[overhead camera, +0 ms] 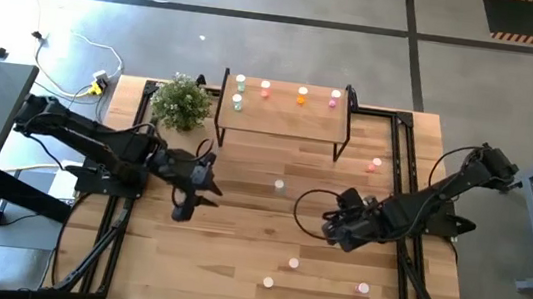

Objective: Pick and place medicine bottles onto shelf by color
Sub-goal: Put the top purple pill bottle on the shelf aligned with the other purple pill bottle

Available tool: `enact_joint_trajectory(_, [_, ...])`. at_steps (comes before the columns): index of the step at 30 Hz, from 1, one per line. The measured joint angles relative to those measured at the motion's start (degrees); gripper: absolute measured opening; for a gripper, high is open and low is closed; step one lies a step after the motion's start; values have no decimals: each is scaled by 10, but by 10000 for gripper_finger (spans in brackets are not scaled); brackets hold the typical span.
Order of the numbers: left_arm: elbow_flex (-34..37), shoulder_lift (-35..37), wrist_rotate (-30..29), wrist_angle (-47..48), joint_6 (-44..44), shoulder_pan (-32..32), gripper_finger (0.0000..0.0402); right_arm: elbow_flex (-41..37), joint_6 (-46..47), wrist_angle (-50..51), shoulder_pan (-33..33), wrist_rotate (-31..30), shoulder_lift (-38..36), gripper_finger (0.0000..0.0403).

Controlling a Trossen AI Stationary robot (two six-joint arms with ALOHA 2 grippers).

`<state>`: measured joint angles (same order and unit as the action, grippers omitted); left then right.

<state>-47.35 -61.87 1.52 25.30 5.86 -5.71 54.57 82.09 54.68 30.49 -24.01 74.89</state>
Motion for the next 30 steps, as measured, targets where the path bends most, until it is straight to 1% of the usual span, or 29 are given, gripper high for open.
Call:
enact_joint_trajectory(5, [0,0,-7,0,0,-26,140,0,81,75,6,-13,2,163])
enact_joint_trajectory(7, [0,0,-7,1,-1,-32,140,0,109,95,7,-26,2,163])
enact_joint_trajectory(11, [0,0,-7,1,-14,-41,140,0,147,122,7,-27,2,163])
enact_joint_trajectory(14, [0,0,-7,2,-15,-42,140,0,152,138,7,-23,2,163])
enact_joint_trajectory(18, [0,0,-9,1,-20,-42,140,0,157,175,7,5,2,164])
enact_joint_trajectory(20, [0,0,-9,1,-20,-41,140,0,170,195,7,5,2,170])
enact_joint_trajectory(26, [0,0,-9,1,-17,-41,140,0,169,246,7,2,2,198])
enact_joint_trajectory(30, [0,0,-9,1,-15,-41,140,0,162,285,7,0,-1,206])
